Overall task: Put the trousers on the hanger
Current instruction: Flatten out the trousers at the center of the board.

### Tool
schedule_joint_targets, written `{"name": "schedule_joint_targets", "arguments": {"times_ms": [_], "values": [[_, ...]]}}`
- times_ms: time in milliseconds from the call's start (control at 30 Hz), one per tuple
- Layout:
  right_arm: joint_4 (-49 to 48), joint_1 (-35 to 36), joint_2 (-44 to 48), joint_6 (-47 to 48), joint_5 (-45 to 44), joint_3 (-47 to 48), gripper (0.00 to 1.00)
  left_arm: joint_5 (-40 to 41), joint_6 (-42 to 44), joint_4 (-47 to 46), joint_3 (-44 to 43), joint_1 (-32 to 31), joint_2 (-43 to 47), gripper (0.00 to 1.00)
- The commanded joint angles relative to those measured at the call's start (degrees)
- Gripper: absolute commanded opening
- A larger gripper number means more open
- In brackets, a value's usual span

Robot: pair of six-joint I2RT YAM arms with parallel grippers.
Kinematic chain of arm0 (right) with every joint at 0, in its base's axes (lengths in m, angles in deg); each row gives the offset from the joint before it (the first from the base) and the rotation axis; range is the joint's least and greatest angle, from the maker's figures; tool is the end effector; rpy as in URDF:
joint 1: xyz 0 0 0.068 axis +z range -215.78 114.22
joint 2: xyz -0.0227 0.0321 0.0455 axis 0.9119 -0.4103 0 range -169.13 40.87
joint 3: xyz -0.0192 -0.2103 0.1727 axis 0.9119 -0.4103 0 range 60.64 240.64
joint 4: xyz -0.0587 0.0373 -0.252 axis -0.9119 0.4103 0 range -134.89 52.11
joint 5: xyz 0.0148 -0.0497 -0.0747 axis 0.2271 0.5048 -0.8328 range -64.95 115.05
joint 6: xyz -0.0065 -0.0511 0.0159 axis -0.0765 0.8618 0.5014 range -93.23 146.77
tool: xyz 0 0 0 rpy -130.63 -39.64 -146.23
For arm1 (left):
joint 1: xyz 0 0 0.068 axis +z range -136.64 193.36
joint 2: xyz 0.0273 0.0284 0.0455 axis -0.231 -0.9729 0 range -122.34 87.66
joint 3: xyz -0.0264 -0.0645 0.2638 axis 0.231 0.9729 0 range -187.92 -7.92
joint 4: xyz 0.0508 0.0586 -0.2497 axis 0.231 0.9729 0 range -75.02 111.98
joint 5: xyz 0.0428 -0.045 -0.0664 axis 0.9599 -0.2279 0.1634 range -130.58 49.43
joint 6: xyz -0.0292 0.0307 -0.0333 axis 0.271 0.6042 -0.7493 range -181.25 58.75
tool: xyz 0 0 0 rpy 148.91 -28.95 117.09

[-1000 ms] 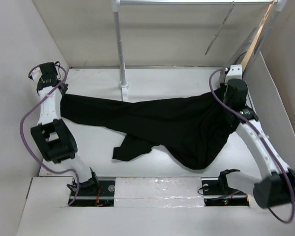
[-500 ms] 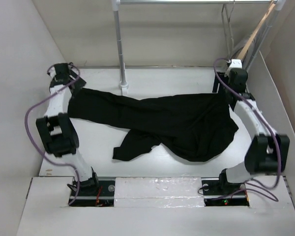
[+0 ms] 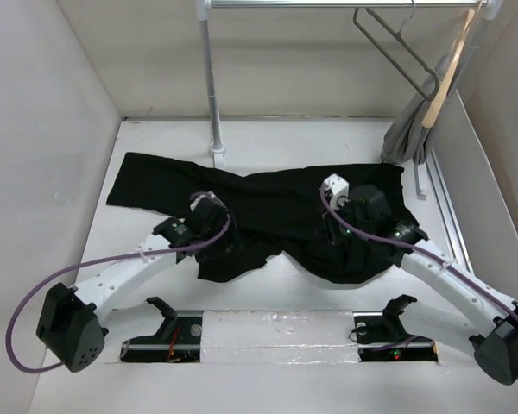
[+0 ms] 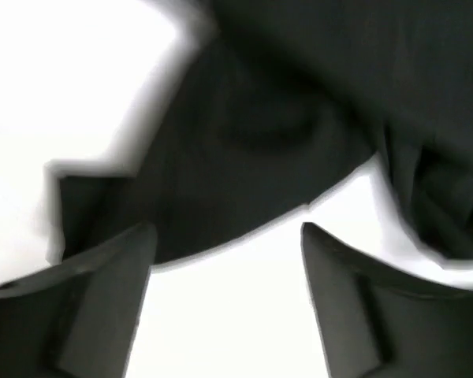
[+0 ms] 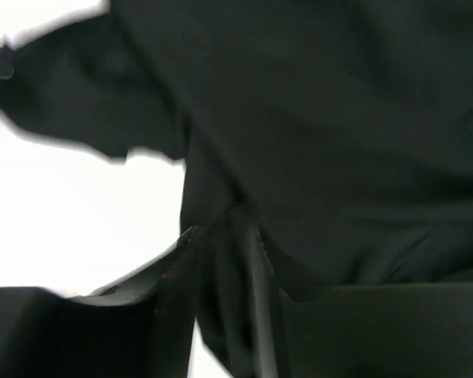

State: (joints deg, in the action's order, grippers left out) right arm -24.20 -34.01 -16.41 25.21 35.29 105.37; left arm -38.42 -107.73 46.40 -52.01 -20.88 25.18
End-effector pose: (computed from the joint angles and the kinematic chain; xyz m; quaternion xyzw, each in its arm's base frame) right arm 0.1842 0.1215 0.2812 -0.2692 0.8350 0.2110 0.4311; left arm 0.1827 -0.1228 0.2436 -0.1065 0.9329 -0.2090 0.2733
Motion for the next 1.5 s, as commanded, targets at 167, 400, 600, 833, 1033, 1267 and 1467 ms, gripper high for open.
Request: {"name": "schedule_joint_targets", "arguments": {"times_ms": [167,400,600,833,1033,1267,1467], "values": [[7.26,2.51,7.17,-1.25,1.0,-7.81,0.58,8.12,-18.2,13.48,-0.11,-17.87,-0.19,0.78],[10.87,1.98,9.29,-1.34,0.22,-9.48,0.61,21.03,-28.74,27.28,-2.14,-22.19,-0.53,0.79],[7.44,1.45,11.74,-2.74,2.68,-13.09,0.61,27.72,-26.31,20.11,-3.01,-18.59,-9.75,0.82],[12.26,0.93,15.7,-6.07,-4.51,-14.66,0.62,29.65,-19.88,9.63,-4.15,-14.98,-19.6,0.32],[8.6,-3.02,11.77,-7.05,-7.87,-16.17,0.7,30.72,-12.95,15.24,-13.1,-14.45,-19.53,0.0],[4.81,-10.05,2.62,-2.04,-9.01,-12.83,0.7,24.93,-0.31,34.05,-34.35,-16.82,-16.81,0.0],[0.41,-18.58,-3.52,-1.25,-3.49,-12.39,0.71,8.95,1.04,33.97,-50.18,-9.72,-10.38,0.0]]}}
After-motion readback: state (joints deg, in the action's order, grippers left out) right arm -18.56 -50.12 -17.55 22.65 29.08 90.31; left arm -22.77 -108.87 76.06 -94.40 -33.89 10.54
